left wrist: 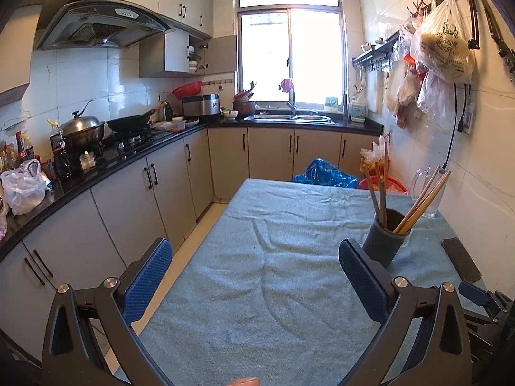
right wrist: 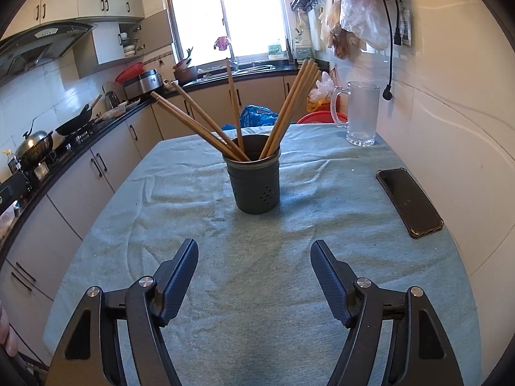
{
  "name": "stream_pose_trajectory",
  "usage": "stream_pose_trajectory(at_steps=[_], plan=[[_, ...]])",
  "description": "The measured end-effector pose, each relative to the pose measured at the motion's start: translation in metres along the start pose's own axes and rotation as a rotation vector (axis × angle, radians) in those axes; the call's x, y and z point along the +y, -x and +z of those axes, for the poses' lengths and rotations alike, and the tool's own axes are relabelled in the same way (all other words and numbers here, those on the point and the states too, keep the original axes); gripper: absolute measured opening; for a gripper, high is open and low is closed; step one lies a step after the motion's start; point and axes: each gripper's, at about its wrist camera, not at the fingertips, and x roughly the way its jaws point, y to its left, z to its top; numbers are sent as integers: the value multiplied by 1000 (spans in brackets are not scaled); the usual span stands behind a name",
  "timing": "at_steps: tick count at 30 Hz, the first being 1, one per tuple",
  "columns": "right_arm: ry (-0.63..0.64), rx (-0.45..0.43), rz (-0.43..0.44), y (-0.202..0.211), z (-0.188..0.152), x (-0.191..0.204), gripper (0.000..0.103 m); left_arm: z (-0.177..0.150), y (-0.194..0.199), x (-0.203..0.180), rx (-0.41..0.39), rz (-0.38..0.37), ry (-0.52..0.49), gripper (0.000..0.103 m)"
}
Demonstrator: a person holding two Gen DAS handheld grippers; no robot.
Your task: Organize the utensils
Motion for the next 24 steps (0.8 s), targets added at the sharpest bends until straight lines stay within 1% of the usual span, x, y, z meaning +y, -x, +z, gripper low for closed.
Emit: stream_pose_trajectory(at_steps=[4,12,24], plan=[[7,4,-1,1,-2,4,77,-3,-5,2,33,-13,6,103],[11,4,-4,2,-4,7,78,-7,-8,2,67,-36,6,103],[12,0,-9,7,-6,7,79,-16,-13,-6,126,-21,-41,103]])
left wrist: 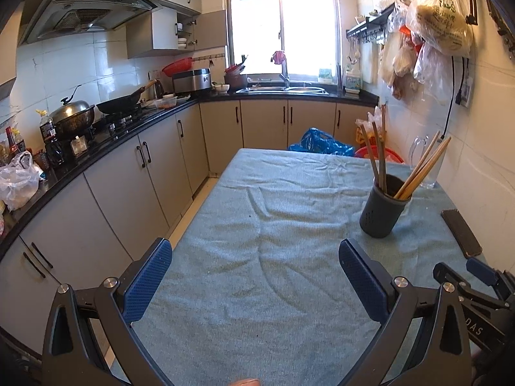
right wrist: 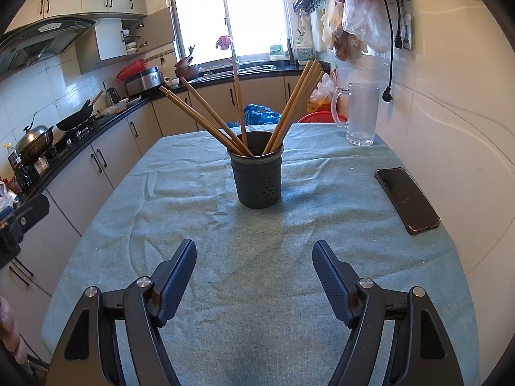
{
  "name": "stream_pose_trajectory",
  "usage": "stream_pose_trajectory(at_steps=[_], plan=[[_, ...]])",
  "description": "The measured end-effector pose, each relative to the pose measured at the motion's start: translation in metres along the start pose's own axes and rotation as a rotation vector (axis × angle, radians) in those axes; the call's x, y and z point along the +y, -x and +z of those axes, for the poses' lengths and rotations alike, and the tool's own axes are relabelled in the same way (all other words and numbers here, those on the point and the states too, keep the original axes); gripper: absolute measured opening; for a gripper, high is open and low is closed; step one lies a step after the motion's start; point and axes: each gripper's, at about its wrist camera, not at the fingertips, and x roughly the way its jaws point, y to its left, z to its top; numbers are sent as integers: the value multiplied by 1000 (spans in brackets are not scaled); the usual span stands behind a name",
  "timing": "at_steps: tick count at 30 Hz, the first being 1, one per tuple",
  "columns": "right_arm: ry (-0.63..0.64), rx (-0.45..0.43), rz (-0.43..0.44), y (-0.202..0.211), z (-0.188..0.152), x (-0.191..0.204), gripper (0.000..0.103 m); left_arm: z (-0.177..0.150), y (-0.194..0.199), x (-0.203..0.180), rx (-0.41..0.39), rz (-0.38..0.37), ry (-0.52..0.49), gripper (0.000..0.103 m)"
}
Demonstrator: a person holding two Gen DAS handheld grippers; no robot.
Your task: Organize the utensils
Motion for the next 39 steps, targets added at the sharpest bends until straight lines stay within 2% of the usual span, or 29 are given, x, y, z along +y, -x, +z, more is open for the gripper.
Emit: stream_pose_trajectory(at_steps=[16,39], plan=[[-7,-7,-16,6,-4,-4,80,-5,-5,-4,45,-19,-12,103],[-23,-14,-34,5,-5,-9,81,-10,-11,-9,67,-32,-22,103]])
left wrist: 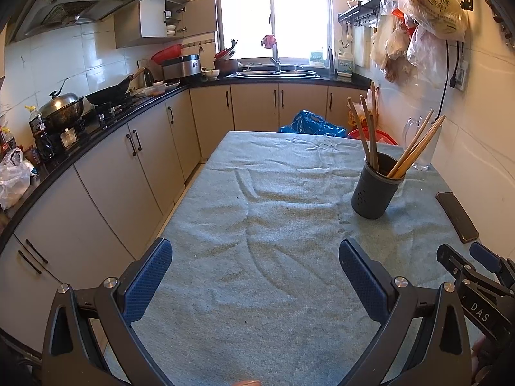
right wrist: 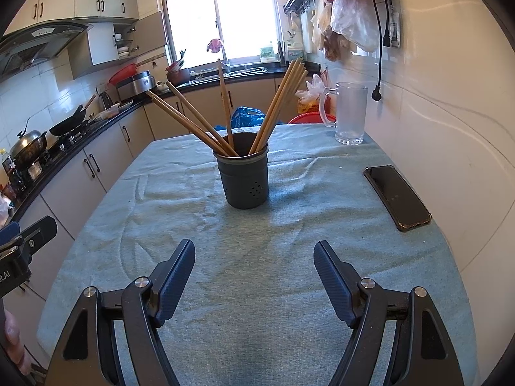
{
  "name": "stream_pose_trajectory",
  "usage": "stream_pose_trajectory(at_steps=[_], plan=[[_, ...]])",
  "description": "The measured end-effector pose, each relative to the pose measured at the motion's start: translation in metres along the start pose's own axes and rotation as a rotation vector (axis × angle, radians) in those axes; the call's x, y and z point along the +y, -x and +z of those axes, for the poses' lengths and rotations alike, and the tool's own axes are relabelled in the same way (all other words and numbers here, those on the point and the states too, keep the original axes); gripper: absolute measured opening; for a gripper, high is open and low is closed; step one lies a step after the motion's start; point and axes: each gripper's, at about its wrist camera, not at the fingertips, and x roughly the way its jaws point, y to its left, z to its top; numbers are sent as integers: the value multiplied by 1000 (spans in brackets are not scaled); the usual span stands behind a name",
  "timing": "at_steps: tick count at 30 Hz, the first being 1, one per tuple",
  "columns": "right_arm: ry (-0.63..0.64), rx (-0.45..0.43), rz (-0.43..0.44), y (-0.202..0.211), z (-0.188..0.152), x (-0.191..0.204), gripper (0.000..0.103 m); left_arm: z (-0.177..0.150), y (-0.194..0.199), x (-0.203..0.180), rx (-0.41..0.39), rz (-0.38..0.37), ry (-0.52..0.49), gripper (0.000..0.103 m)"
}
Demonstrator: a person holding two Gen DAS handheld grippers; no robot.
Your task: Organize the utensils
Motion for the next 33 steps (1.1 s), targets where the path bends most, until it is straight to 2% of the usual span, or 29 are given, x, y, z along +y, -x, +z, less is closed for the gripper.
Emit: stream_pose_trajectory(at_steps=[18,26,33], plan=[[-21,-10,-8,1,0,-6,81,-3,-4,-4,11,-14,-12,103],[-43,-91,-30,14,3,-12,82,-3,-2,-6,2,-29,-17,103],[-22,-155,-62,23,6,-13,83,-3,7,-12,-37,-51,-18,103]])
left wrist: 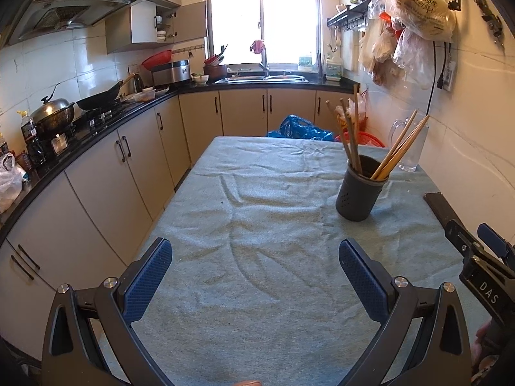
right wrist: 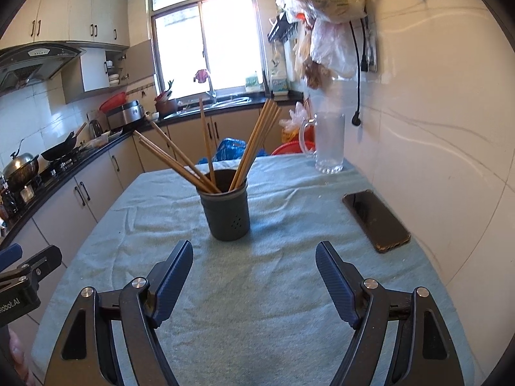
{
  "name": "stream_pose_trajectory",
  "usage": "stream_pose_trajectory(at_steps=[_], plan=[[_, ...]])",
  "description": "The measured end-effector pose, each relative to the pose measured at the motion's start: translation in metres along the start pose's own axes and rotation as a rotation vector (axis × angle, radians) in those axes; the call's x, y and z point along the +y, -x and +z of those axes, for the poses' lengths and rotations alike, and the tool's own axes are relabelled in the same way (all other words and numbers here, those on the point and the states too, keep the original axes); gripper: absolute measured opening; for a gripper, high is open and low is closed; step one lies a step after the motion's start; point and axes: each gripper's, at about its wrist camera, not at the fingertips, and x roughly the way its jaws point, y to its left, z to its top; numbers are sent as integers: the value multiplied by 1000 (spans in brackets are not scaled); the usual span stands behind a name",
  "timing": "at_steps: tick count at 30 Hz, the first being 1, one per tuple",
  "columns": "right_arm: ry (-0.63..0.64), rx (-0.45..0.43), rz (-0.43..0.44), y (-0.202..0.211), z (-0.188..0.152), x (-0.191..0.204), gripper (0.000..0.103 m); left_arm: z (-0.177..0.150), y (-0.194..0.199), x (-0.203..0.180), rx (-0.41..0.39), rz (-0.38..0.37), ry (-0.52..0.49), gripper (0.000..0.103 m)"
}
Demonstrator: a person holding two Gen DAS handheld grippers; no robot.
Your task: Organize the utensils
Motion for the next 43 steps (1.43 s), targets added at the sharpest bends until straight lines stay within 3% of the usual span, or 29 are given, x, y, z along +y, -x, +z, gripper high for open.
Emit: stream_pose_trajectory(at_steps=[7,25,43], plan=[[29,-50,-20,7,1,2,84,2,8,-8,-47,11,-21,103],[8,-77,-30,10,2,-13,87,-1,6,-14,-26,3,-39,103],[26,4,11,-16,-9,-19,87,-7,-24,-28,62,-35,-43,103]])
